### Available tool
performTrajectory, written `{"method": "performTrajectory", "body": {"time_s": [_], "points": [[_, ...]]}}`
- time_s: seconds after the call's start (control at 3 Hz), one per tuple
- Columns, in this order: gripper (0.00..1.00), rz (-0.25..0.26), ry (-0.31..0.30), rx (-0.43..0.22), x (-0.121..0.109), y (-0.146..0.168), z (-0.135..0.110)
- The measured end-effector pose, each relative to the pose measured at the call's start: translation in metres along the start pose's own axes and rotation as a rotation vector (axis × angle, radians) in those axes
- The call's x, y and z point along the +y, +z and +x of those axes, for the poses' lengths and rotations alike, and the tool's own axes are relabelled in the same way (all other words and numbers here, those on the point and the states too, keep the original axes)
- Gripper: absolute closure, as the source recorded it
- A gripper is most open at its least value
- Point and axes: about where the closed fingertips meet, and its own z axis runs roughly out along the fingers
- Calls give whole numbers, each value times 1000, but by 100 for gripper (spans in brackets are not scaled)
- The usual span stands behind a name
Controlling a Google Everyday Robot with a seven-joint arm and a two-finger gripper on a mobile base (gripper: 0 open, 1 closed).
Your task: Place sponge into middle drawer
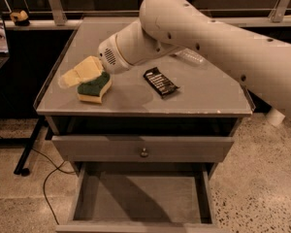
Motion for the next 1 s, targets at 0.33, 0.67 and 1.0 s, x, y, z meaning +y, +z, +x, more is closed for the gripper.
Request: {"method": "performTrajectory", "body": {"time_s": [0.33,0.67,1.0], "points": [[0,34,-3,-31,-27,7,-10],[0,30,6,-33,-35,12,-8],[0,26,38,-37,-40,18,2]]}}
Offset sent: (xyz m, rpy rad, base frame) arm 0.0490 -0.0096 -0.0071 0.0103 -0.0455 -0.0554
